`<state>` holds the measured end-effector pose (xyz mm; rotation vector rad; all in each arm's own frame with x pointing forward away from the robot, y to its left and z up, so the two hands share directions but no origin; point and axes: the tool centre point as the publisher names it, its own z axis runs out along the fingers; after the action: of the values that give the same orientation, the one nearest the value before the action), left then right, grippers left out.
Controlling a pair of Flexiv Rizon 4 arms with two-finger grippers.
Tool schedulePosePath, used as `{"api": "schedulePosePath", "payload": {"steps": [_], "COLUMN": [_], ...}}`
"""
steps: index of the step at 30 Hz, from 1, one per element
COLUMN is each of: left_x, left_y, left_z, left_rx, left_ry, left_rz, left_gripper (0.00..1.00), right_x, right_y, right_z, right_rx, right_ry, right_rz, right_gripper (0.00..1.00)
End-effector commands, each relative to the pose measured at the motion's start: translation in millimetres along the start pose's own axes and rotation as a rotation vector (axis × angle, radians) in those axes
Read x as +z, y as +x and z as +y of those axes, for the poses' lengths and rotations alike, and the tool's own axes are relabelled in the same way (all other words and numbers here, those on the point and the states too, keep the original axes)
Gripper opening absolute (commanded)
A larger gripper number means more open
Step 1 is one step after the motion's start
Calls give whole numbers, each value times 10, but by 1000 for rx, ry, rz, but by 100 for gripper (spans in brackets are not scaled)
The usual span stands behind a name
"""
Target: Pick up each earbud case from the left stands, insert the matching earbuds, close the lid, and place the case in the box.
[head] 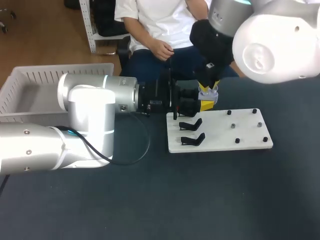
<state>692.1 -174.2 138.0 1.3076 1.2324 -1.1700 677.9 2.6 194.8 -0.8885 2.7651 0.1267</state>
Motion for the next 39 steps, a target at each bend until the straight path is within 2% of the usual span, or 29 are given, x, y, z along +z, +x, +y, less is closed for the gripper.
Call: {"api": "schedulePosePath", "payload": {"steps": [1, 39], "left_x": [-2, -2], "left_y": [7, 7], "left_z": [-14, -14], "left_rx": [3, 3], "left_ry": [-5, -5], "left_rz": [-4, -4], "left_gripper": [0, 0], "right_x": [31, 89], "right_y": [7, 21], "right_z": [23, 24], "right_rx": [1, 2], "right_ry": [2, 1], "right_rz": [-2, 8], "right_gripper": [0, 0]}}
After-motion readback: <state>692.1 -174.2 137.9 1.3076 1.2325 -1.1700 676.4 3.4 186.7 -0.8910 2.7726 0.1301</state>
